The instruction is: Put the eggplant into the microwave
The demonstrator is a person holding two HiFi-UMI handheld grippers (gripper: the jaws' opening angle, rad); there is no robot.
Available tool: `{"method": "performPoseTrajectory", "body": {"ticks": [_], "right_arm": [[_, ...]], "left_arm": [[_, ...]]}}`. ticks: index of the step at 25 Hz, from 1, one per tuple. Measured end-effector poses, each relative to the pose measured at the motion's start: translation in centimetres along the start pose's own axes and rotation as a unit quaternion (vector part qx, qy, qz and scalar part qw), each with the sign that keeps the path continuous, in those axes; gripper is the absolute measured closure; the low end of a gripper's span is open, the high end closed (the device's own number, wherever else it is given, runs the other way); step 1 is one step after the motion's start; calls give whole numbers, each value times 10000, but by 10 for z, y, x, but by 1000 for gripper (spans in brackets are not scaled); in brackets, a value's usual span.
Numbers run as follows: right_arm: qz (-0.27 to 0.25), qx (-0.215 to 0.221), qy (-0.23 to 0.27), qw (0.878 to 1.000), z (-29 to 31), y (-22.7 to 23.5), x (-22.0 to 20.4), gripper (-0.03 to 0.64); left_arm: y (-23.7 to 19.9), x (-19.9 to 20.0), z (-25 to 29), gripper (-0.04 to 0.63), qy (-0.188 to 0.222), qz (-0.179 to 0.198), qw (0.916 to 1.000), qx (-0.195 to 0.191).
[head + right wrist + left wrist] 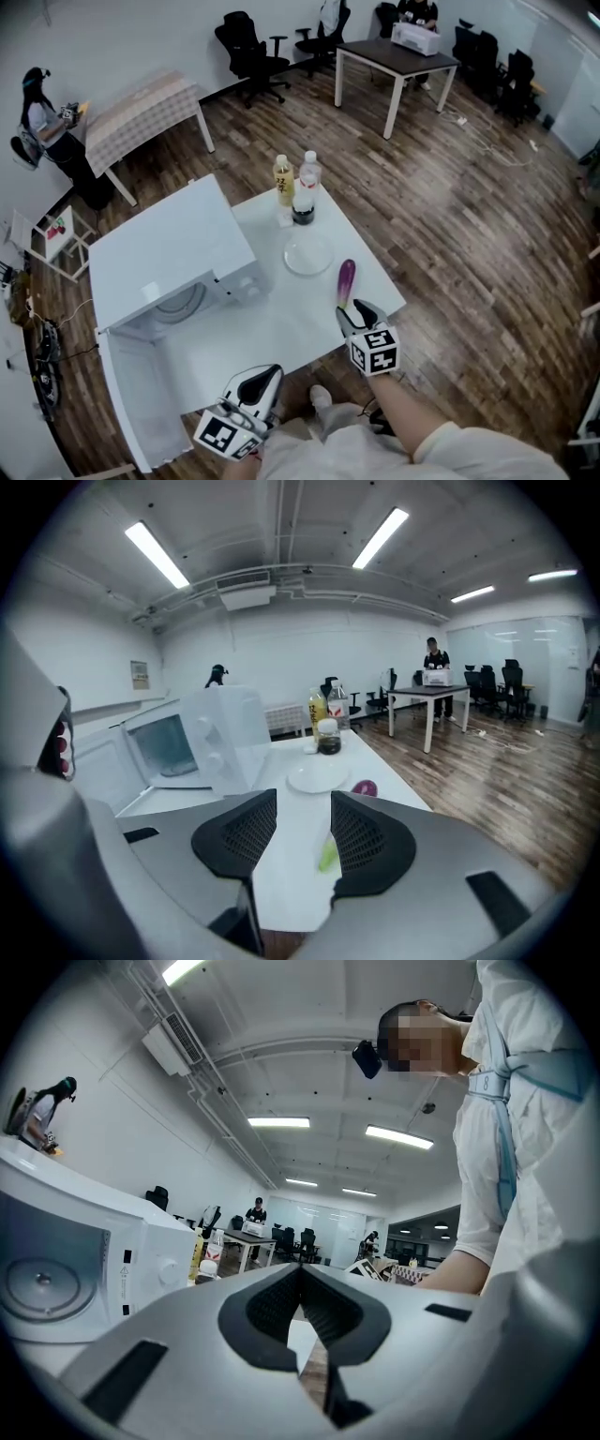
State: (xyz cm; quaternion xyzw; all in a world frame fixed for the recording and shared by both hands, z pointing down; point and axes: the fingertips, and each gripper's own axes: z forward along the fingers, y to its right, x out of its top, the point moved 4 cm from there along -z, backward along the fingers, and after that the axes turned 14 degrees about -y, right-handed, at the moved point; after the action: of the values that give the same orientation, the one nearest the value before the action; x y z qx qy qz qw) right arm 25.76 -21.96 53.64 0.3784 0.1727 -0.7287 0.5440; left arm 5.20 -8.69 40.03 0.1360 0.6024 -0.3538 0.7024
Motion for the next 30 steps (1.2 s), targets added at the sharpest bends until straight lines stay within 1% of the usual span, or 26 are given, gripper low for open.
{"method": "performPoseTrajectory", "body": {"ticks": [2,6,10,16,19,24,27,30], "right_arm": [[239,-177,-181,9994,10,4,-7,435],[504,-427,-504,9965,31,8,-22,434],[621,-495,-676,9945,48,15,-34,435],[651,-558,-923,9920,70,23,-46,435],[809,-641,-1018,9894,78,28,-47,435],[1213,-769,-1160,9828,89,33,-51,435],[1281,-904,-1277,9793,92,37,-56,436],[1288,-939,-1373,9776,95,39,-60,439]], "left_arm": [[-4,-1,2,594,-41,-7,10000,-75],[-13,-5,10,594,-94,-98,9998,-150],[-17,-6,23,594,-180,-88,9994,-272],[-20,-11,36,594,-242,-157,9990,-340],[-20,-13,41,594,-305,-186,9986,-383],[-21,-17,45,594,-383,-212,9982,-416],[-22,-18,47,594,-401,-215,9980,-431],[-22,-17,47,594,-413,-209,9980,-424]]}}
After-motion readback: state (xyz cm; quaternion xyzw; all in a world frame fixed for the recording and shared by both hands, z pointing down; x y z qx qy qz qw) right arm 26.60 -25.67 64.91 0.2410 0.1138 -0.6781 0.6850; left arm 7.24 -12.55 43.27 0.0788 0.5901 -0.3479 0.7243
